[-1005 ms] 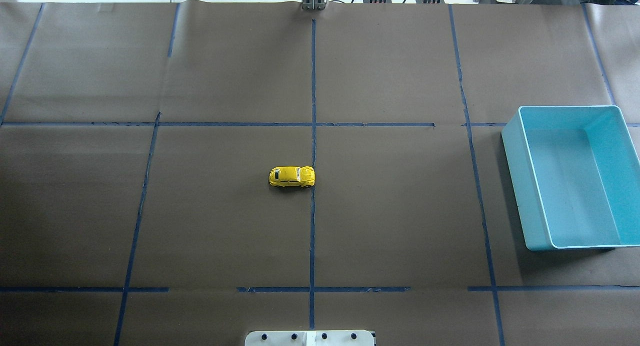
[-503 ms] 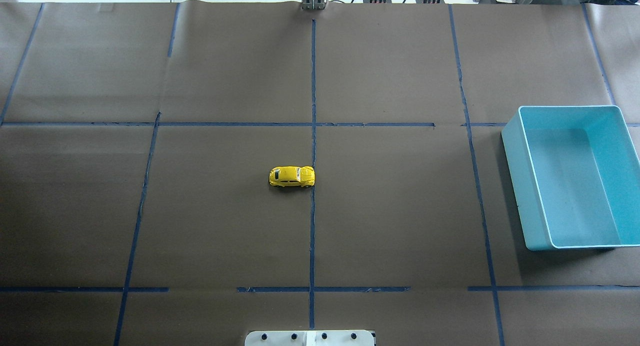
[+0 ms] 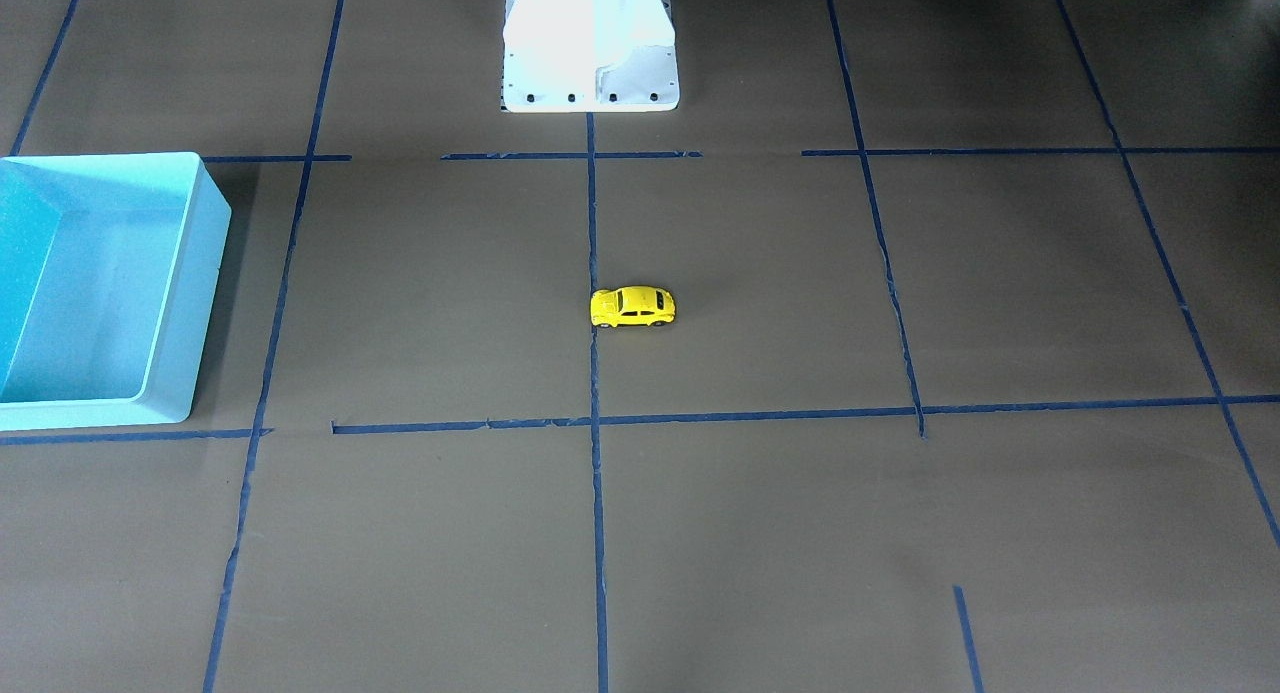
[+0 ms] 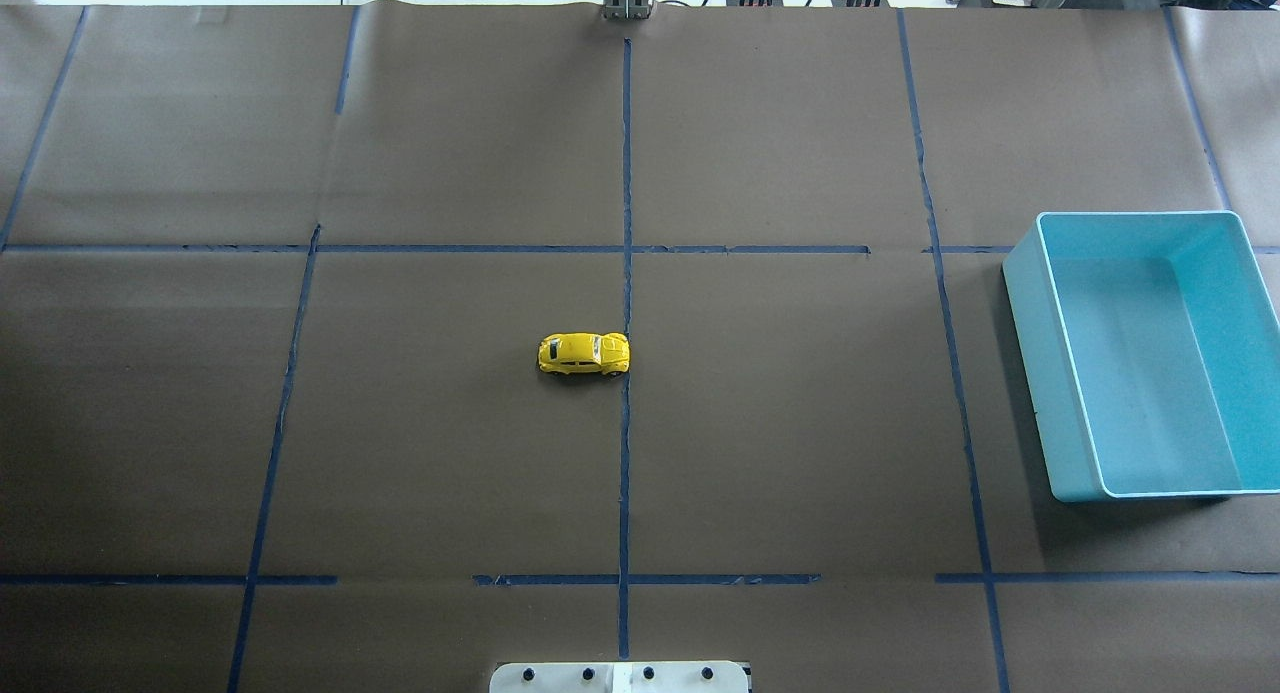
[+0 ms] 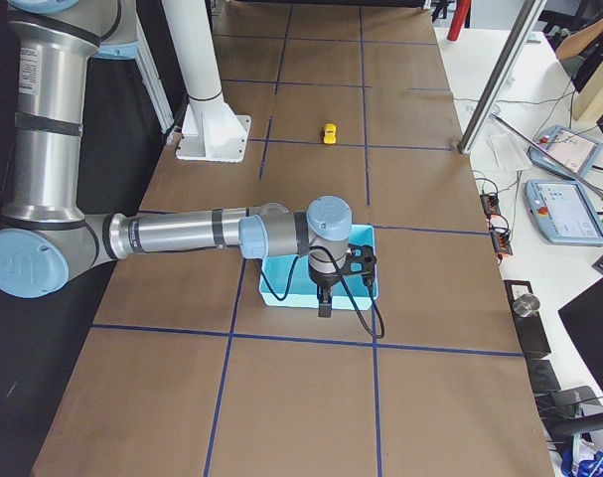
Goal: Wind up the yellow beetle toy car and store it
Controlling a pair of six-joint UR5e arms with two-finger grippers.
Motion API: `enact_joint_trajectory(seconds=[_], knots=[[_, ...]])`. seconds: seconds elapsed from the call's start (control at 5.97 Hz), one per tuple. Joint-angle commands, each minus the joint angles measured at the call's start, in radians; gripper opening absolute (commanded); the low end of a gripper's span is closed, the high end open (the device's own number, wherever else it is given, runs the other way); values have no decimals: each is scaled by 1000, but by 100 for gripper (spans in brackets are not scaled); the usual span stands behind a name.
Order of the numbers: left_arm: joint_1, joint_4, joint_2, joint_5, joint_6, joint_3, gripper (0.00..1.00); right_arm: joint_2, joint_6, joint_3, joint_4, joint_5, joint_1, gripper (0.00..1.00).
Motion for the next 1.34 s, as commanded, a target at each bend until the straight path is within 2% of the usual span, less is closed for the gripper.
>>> enact_joint_trajectory(seconds=[0.0,0.34,0.67,0.84,1.17], knots=[[159,176,-103,112,-3,-157,100,-31,-80,2,-1,0,23,100],[333,178,-160,152,1,-202,100,-50,-130,2,1,0,31,100],[407,174,-260,176,11,-209,100,-47,-130,2,-2,-1,31,100],[535,175,-313,183,11,-238,100,-47,-130,2,-2,-1,31,100],[704,174,-435,188,10,-255,100,-50,-130,2,-4,0,31,100]])
